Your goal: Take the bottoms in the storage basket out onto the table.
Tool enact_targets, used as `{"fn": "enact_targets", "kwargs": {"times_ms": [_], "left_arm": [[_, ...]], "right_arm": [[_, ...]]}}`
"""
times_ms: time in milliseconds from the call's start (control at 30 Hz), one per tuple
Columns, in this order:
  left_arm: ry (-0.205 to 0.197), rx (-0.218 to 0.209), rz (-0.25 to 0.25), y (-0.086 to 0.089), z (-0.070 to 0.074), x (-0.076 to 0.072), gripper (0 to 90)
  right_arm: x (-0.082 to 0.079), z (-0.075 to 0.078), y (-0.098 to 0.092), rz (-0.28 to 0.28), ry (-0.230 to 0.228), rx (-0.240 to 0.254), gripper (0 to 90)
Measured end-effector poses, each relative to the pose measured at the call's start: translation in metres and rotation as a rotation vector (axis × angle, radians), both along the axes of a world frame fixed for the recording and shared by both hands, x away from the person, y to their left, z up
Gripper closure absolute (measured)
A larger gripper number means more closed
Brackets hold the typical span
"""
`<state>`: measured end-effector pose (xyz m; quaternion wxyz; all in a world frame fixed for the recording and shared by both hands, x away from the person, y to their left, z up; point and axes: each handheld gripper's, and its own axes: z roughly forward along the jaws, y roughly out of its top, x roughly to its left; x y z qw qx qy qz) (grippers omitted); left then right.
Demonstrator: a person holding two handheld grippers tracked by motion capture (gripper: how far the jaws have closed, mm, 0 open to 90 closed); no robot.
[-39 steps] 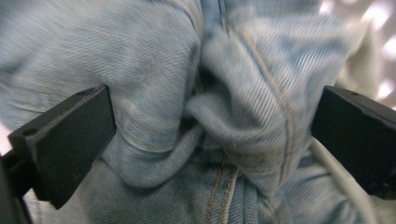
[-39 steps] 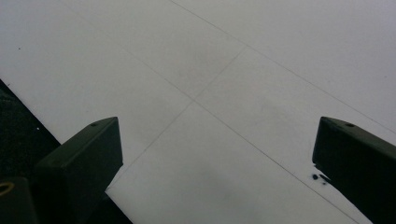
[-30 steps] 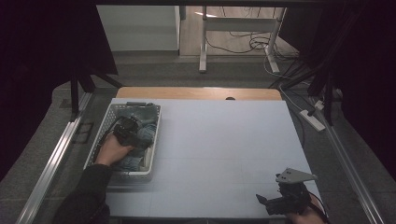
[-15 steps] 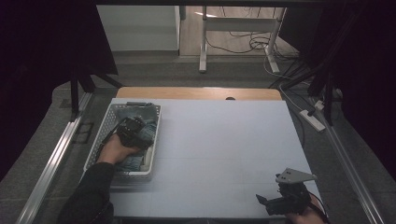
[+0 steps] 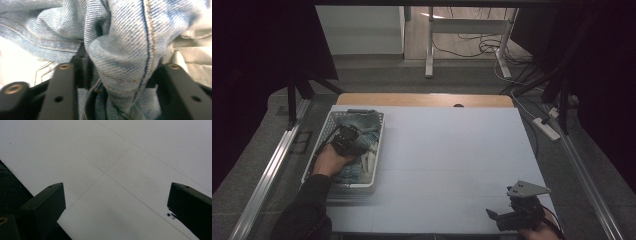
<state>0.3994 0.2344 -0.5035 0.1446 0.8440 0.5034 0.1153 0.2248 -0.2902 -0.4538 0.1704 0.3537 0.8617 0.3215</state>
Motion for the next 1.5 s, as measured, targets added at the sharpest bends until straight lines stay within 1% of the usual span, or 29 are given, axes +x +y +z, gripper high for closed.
{"fn": "enact_targets", "kwargs": {"times_ms": [67,133,233,333,367,467,533,667,800,900,1000,1033,1233,1367,1500], "left_arm": [[-0.005,0.016,-0.009,-0.001,0.001,-0.001,60.1],[-0.012,0.018,-0.009,-0.001,0.002,-0.001,62.6],[-0.02,-0.005,-0.011,0.002,0.003,-0.001,63.0],[-0.019,-0.044,0.002,0.007,0.005,-0.001,63.4],[-0.015,-0.047,0.0,0.008,0.006,-0.001,63.7],[-0.022,-0.052,0.003,0.008,0.01,-0.002,64.4],[-0.027,-0.065,0.005,0.009,0.013,-0.003,64.6],[-0.029,-0.109,0.009,0.015,0.021,-0.005,64.8],[-0.043,-0.157,0.008,0.023,0.033,-0.009,64.8],[-0.042,-0.219,0.026,0.031,0.043,-0.01,64.9],[-0.05,-0.28,0.028,0.038,0.052,-0.013,65.0],[-0.059,-0.294,0.029,0.04,0.054,-0.015,65.1],[-0.105,-0.303,0.023,0.045,0.067,-0.021,65.2],[-0.136,-0.34,0.029,0.05,0.076,-0.025,65.4],[-0.171,-0.377,0.024,0.054,0.088,-0.03,65.6]], "right_arm": [[0.0,0.0,0.0,0.001,0.0,-0.001,1.9],[0.0,0.0,0.0,0.002,-0.001,0.0,1.9],[0.0,0.0,0.0,0.004,-0.003,0.002,1.9],[-0.001,0.0,0.0,0.005,-0.006,0.004,1.9],[-0.001,0.0,0.0,0.006,-0.006,0.004,1.9],[-0.001,0.001,0.0,0.005,-0.007,0.006,1.9],[-0.001,0.001,0.0,0.005,-0.008,0.01,1.8],[-0.001,0.001,0.0,0.008,-0.01,0.011,1.9],[-0.001,0.001,0.0,0.009,-0.01,0.012,1.9],[-0.001,0.001,0.0,0.01,-0.011,0.011,1.9],[-0.001,0.001,0.0,0.011,-0.011,0.009,1.8],[-0.001,0.001,0.0,0.011,-0.01,0.009,1.9],[-0.001,0.001,0.0,0.013,-0.011,0.008,1.9],[-0.001,0.001,0.0,0.013,-0.011,0.008,1.9],[-0.001,0.001,0.0,0.013,-0.011,0.009,1.9]]}}
